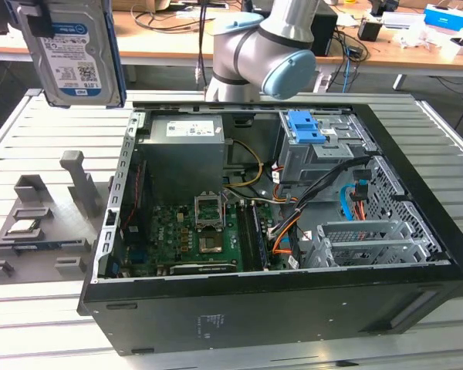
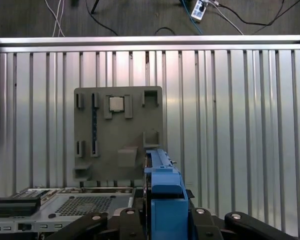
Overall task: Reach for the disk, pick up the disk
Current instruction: 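Pick up the disk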
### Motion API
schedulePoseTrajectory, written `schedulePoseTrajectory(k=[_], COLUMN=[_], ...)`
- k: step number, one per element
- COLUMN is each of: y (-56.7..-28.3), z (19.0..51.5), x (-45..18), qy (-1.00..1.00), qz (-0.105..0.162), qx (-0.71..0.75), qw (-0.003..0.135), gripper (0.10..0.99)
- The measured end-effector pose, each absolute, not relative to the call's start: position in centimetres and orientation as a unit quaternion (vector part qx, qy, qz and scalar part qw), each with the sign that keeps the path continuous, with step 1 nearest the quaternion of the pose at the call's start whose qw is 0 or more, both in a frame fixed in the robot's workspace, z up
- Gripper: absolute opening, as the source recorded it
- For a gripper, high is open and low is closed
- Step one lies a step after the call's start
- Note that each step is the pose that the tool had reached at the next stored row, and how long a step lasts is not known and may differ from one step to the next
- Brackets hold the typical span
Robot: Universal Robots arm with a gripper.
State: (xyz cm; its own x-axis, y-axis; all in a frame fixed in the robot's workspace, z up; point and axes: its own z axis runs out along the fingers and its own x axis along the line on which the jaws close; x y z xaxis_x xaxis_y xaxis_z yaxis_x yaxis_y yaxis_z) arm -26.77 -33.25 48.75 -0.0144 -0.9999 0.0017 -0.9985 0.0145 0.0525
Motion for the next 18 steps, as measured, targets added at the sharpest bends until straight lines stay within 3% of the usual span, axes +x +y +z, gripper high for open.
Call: schedulePoseTrajectory(k=[18], y=[-33.2], z=[48.7], x=[-13.3], qy=[-0.712], qz=[-0.018], qx=[0.702], qw=[0.019], gripper=[0.365])
